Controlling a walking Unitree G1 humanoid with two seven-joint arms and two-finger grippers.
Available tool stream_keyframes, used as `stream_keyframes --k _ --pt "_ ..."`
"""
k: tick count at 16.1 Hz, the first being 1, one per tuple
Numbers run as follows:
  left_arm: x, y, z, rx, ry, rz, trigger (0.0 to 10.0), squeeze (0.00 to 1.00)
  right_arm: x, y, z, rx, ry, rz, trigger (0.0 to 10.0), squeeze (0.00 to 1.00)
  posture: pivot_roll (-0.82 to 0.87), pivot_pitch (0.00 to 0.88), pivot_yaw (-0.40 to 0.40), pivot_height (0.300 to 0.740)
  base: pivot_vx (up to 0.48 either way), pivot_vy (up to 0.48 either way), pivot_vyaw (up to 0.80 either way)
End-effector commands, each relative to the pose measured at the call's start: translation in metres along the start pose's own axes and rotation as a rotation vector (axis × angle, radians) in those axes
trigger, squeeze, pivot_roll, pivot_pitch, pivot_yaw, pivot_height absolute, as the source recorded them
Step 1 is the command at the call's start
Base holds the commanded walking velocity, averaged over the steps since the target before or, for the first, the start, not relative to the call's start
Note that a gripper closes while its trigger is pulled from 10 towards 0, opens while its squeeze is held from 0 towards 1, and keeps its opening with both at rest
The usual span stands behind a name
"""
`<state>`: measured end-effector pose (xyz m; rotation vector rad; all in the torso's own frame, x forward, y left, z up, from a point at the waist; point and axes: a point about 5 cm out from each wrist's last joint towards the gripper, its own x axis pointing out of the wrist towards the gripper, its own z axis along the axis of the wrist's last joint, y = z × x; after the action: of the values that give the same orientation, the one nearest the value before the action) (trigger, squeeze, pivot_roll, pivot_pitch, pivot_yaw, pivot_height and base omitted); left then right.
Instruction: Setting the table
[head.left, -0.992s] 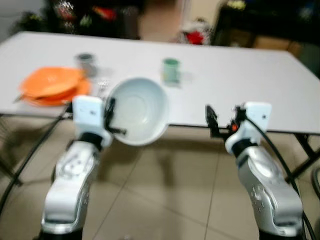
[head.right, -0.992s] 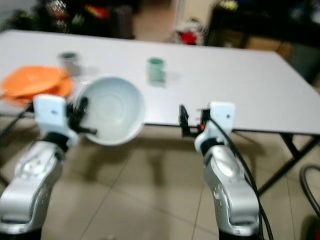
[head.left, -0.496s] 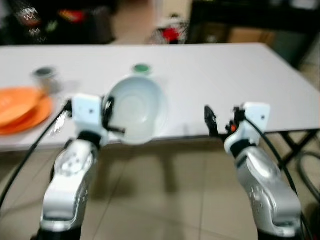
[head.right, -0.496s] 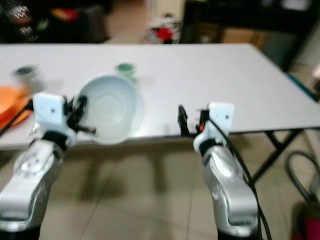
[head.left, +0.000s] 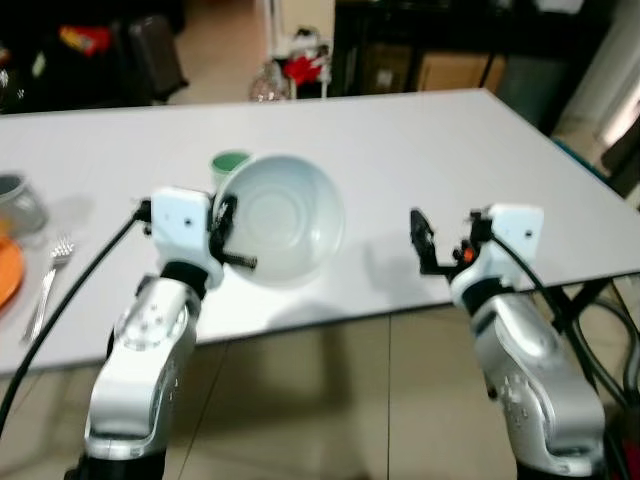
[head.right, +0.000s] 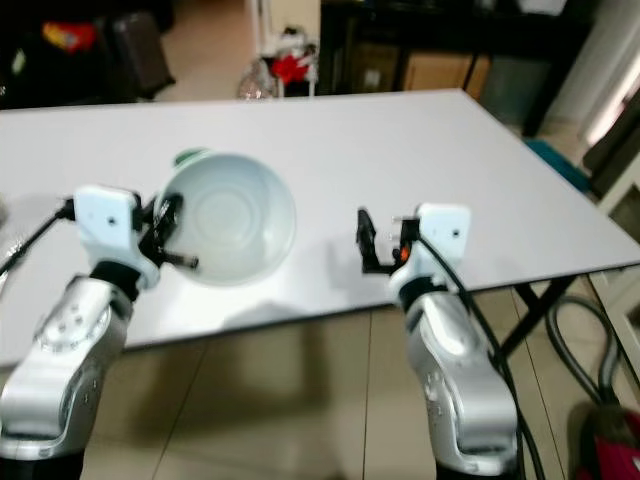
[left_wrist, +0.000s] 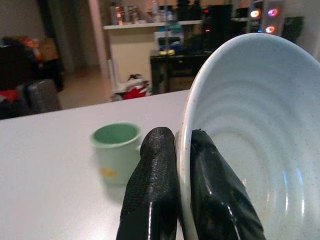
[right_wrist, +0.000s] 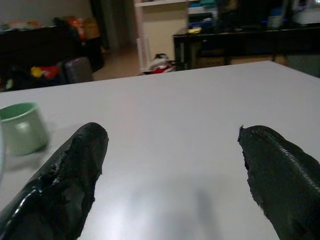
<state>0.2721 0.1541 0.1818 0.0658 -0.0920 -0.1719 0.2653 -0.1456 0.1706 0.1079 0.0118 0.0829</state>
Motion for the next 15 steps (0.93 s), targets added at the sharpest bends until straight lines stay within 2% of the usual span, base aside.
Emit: stream_keyframes --k 1,5,12,14,15 --pt "0.003 -0.01 0.007 -0.024 -0.032 -0.055 10.0 0.0 -0.002 -0.006 0.002 -0.008 -0.014 -0.022 10.0 0.0 -0.01 0.001 0.027 0.74 0.394 0.0 0.0" --pt "0.009 -0.008 0.006 -0.066 -0.029 -0.06 10.0 0.0 -0.004 -0.002 0.003 -0.01 -0.026 -0.006 10.0 0.0 -0.02 0.0 0.041 0.74 0.392 0.0 0.0" --pt "0.017 -0.009 0.005 -0.063 -0.024 -0.111 10.0 0.0 -0.008 -0.002 0.001 -0.014 -0.027 -0.011 10.0 0.0 -0.03 0.0 0.059 0.74 0.392 0.0 0.0" --pt "0.024 -0.011 0.003 -0.113 0.004 -0.123 10.0 0.0 -0.009 -0.003 0.001 -0.014 -0.029 -0.016 10.0 0.0 -0.03 0.0 0.06 0.74 0.0 0.0 0.0" --pt "0.032 -0.015 -0.002 -0.115 0.048 -0.155 10.0 0.0 -0.009 -0.002 0.001 -0.017 -0.03 -0.012 10.0 0.0 -0.04 0.0 0.064 0.74 0.0 0.0 0.0"
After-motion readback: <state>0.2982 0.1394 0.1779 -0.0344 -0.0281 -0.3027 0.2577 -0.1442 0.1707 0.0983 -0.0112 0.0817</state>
